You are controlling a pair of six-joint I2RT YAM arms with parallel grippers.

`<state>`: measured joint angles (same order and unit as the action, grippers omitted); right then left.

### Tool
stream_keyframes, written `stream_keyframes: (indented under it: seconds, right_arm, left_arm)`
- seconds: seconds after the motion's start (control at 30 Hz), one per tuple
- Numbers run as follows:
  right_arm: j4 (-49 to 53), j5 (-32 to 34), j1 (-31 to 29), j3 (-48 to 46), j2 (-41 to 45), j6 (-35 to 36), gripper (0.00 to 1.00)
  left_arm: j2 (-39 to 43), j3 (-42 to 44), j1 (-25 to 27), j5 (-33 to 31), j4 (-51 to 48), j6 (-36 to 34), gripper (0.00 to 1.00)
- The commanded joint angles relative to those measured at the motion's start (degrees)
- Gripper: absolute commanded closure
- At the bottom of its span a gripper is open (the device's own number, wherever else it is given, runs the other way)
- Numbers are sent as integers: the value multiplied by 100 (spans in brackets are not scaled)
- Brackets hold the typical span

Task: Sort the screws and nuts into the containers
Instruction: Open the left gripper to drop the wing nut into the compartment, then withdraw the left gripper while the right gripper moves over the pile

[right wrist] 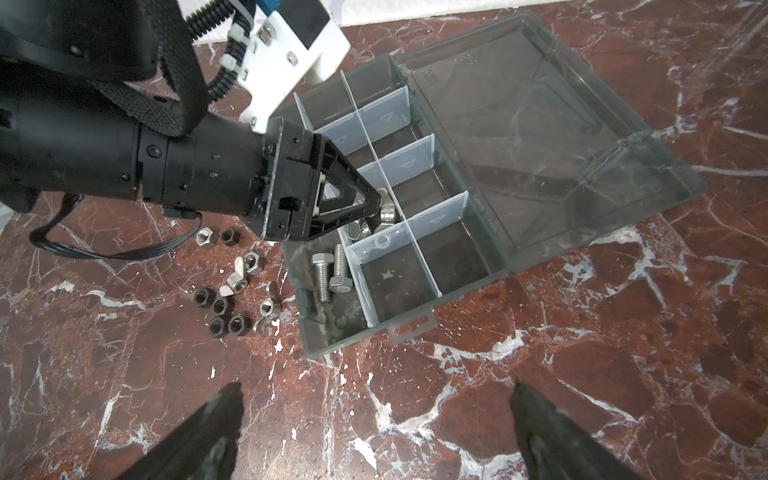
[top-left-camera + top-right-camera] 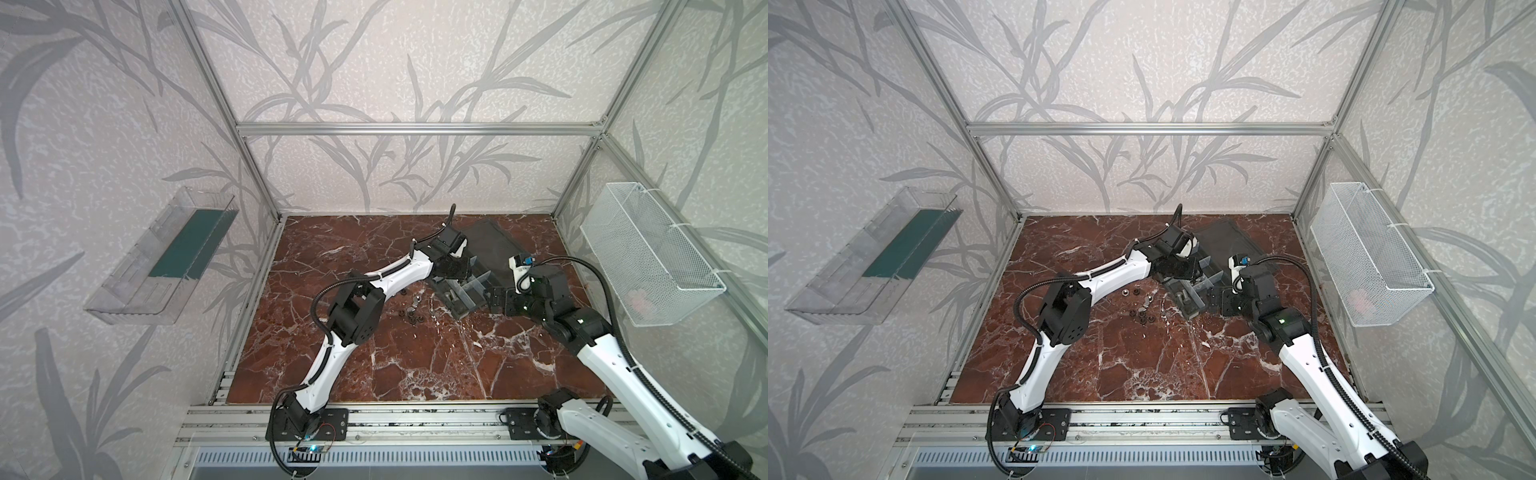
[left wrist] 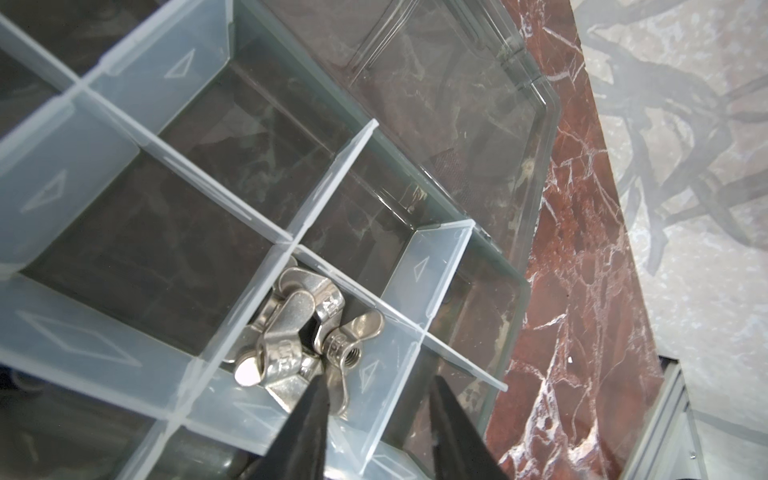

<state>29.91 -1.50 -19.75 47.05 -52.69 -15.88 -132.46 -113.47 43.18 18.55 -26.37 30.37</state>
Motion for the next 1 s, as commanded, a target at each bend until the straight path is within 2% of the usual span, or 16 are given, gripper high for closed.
stream_keyframes:
  seconds: [0.0, 0.23, 0.47, 0.63, 0.8, 0.97]
  right_arm:
    - [66, -17, 32, 102, 14, 14, 1]
    - [37, -97, 32, 191, -31, 38, 1]
    - [-297, -341, 32, 236, -316, 41, 1]
    - [-589, -608, -22, 382, -699, -87, 1]
    - [-792, -439, -398, 567, -1106, -135, 1]
    - [-830, -48, -1089, 949, -1776, -58, 1]
  left_arm:
    - [300, -145, 24, -62, -104, -132, 56]
    - [1010, 362, -15, -412, 132, -292, 39]
    - [2124, 1525, -310, -652, 500, -267, 25]
    - [3162, 2720, -663, -719, 831, -102, 14]
    - [4264, 3951, -1184, -669, 1076, 163, 5]
    - [5138, 4968, -1562, -906, 1163, 92, 0]
